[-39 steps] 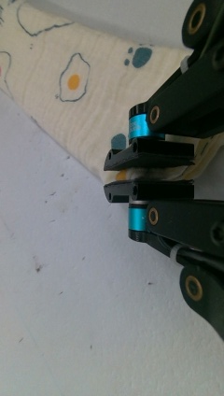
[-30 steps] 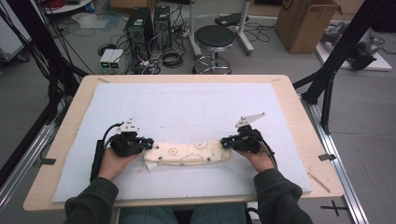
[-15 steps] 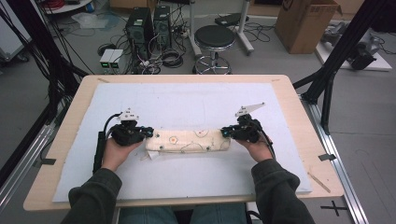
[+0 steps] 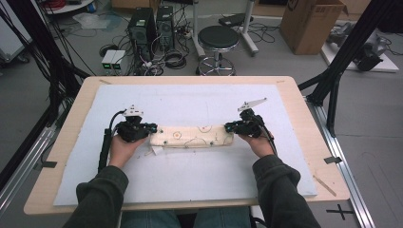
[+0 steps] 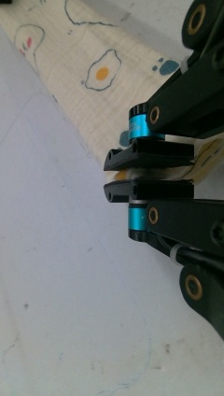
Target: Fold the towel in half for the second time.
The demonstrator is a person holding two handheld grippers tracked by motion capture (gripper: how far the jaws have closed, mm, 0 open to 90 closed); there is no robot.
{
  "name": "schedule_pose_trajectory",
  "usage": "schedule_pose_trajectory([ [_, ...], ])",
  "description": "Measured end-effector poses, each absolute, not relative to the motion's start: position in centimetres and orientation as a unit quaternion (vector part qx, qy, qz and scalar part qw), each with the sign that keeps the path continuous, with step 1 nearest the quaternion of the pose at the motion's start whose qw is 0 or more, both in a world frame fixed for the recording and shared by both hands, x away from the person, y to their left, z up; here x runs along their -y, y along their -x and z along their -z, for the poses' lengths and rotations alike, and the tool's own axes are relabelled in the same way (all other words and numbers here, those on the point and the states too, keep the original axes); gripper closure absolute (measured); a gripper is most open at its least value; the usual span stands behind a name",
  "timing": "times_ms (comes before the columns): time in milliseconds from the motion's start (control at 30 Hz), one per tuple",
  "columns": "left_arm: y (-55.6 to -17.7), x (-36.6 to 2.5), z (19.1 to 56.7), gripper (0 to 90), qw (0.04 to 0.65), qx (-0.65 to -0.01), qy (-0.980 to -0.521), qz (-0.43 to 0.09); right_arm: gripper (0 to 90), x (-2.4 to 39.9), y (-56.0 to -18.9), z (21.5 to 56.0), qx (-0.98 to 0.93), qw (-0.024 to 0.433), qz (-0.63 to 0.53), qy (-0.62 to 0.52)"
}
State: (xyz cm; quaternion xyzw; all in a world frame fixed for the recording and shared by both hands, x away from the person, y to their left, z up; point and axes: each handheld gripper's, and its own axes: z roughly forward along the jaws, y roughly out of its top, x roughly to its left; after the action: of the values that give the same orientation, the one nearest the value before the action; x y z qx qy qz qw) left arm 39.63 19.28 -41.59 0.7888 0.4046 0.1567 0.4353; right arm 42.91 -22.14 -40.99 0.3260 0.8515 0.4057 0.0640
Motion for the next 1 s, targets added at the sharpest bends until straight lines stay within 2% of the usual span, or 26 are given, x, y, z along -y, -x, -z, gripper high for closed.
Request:
schedule_pose_trajectory([
  [433,-41.3,-19.2,43.3,82.3,0.434,-0.441,-0.771,-0.150,80.6,22.2,-44.5,42.5,-0.840,0.069,-0.406,-0.353],
  [700,-41.9,-18.8,43.5,81.5,0.421,-0.439,-0.779,-0.150,79.1,22.3,-45.0,43.2,-0.839,0.067,-0.399,-0.363],
  [800,-41.9,-18.8,43.6,78.4,0.417,-0.442,-0.780,-0.150,78.1,22.3,-45.1,43.3,-0.839,0.066,-0.399,-0.364],
  [833,-41.9,-18.9,43.5,74.6,0.413,-0.445,-0.780,-0.153,77.5,22.3,-45.1,43.3,-0.839,0.067,-0.401,-0.363],
  [867,-41.9,-18.9,43.5,71.0,0.414,-0.446,-0.779,-0.152,76.0,22.3,-45.1,43.4,-0.838,0.066,-0.402,-0.363],
  [1000,-41.7,-19.1,43.1,67.3,0.420,-0.442,-0.777,-0.155,69.4,22.4,-45.0,43.2,-0.835,0.066,-0.408,-0.363],
])
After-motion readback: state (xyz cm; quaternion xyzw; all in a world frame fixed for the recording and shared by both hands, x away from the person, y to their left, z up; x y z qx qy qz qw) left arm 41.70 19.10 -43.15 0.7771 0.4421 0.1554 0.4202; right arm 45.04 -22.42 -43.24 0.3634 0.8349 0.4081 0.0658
